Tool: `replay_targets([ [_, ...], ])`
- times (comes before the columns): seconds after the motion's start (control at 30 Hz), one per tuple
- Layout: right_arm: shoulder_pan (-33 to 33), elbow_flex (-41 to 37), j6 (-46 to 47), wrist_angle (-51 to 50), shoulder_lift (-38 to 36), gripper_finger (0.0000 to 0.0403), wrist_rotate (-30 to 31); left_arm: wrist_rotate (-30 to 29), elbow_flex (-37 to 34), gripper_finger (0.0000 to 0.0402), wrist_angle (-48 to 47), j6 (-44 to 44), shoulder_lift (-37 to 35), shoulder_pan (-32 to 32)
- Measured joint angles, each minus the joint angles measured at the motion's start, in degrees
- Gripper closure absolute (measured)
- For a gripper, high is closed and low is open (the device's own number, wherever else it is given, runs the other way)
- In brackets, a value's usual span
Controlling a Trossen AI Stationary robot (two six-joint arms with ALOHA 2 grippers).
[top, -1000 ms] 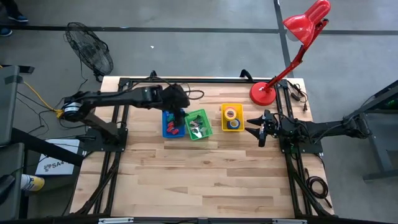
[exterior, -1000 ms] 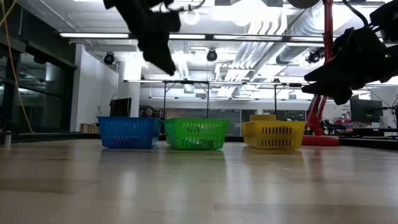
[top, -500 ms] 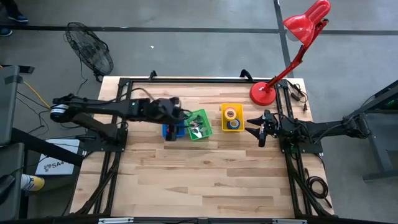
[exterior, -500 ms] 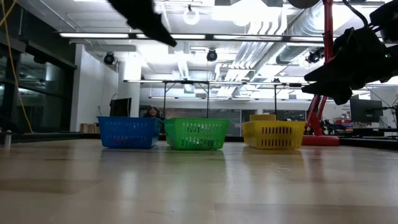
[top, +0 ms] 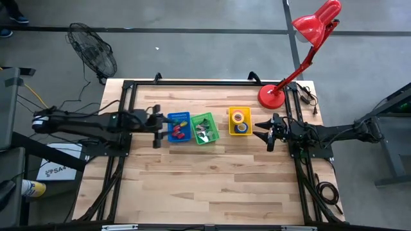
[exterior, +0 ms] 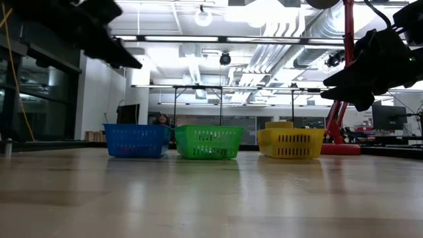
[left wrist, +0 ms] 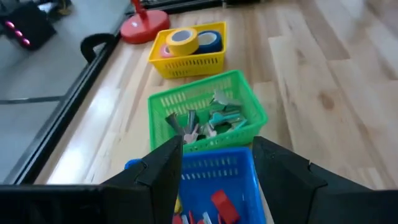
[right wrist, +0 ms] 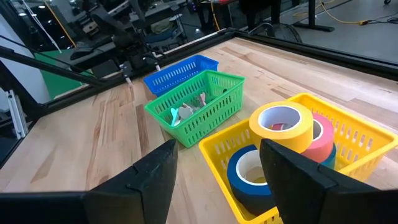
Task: Pick and place Stapler, Stapler remover, tape
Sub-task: Return to Home Position
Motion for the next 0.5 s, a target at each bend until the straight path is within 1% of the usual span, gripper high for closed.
replay_targets([
  [0.23,0.0,0.0,0.0,0.0,0.0,0.0182,0.0,-0.7,-9.2,0.0211,-0.6,0.0,-15.0,0.0],
  [0.37,0.0,0.0,0.0,0.0,0.0,0.0182,0.0,-3.1,-14.4,0.0211,-0.5,-0.9,-23.3,0.0],
  [0.5,0.0,0.0,0.0,0.0,0.0,0.0182,0.0,-5.3,-17.8,0.0211,-0.1,-1.8,-30.4,0.0],
])
